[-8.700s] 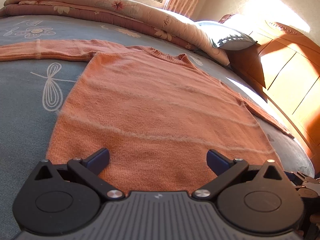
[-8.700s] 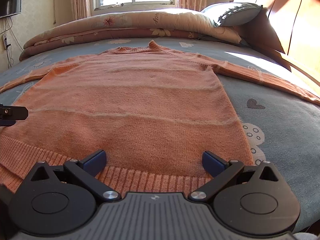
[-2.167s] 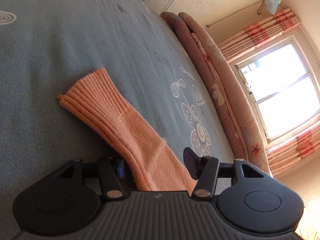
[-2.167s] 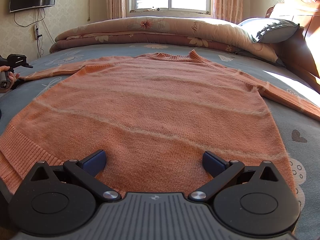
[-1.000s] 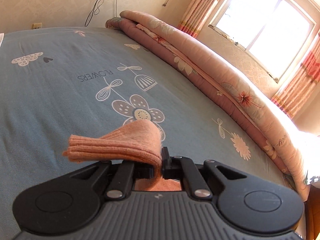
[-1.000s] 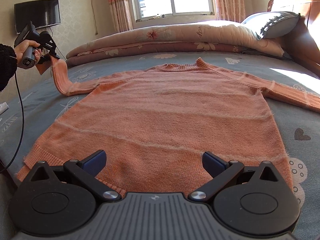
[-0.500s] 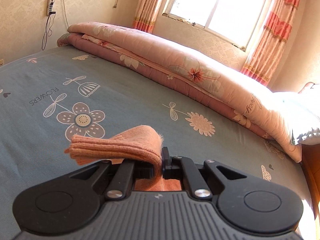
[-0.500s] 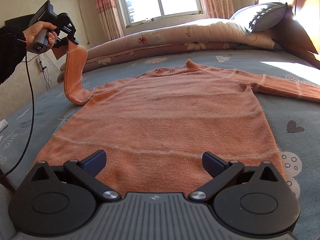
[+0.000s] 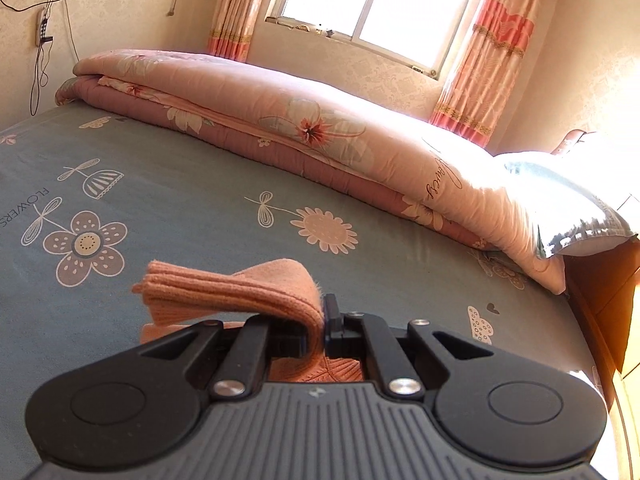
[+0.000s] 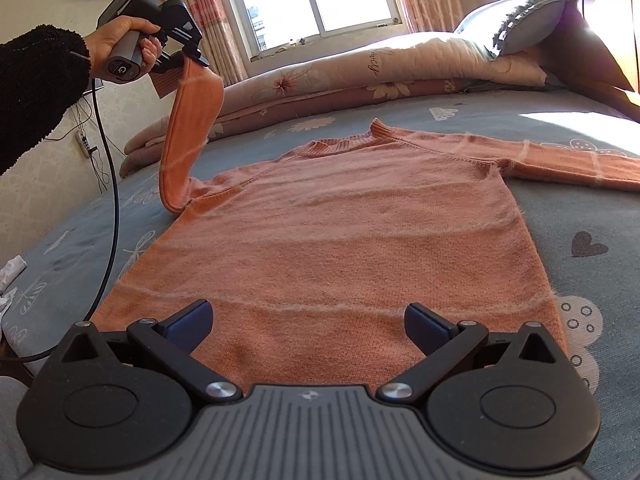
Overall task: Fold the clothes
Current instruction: 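Lift the pinched sleeve cuff with the left gripper up off the bed, then carry the cuff across the sweater body and open the left gripper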
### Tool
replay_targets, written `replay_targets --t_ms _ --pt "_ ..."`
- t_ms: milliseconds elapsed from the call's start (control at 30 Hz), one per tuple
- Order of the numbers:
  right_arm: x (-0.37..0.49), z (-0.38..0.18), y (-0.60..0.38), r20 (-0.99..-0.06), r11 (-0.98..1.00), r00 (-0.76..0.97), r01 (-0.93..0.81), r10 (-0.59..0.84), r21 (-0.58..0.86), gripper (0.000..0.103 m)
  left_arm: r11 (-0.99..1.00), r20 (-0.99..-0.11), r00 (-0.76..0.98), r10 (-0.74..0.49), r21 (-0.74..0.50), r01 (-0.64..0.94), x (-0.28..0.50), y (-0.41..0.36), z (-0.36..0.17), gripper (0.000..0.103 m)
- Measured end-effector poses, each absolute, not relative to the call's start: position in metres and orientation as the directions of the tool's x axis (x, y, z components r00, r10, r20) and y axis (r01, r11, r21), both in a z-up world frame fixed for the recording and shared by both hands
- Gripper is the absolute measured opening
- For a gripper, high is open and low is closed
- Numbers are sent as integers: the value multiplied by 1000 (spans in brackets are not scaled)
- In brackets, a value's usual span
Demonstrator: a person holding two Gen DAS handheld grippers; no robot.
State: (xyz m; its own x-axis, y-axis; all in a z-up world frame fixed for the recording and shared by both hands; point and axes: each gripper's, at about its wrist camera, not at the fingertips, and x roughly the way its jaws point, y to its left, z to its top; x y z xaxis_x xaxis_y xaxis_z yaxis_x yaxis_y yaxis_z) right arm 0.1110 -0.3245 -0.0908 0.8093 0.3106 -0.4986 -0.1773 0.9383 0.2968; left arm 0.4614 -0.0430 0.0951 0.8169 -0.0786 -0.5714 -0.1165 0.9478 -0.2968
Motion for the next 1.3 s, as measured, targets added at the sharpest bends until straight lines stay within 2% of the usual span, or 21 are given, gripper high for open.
replay_targets --t_ms 233,700,1200,1300 --pt "109 -89 -327 -492 934 810 -181 320 309 103 959 -562 815 -145 -284 -25 460 -87 101 5" --pt "110 -89 -334 -484 925 812 -169 326 339 103 970 -589 778 -217 -222 103 467 -183 78 5" --pt "113 -93 -341 -504 922 803 -135 316 363 103 970 -701 673 -237 -129 207 469 -247 -16 6" --pt "113 -94 -340 -509 923 801 -134 315 360 103 961 -719 642 -266 -143 239 470 -251 -26 12"
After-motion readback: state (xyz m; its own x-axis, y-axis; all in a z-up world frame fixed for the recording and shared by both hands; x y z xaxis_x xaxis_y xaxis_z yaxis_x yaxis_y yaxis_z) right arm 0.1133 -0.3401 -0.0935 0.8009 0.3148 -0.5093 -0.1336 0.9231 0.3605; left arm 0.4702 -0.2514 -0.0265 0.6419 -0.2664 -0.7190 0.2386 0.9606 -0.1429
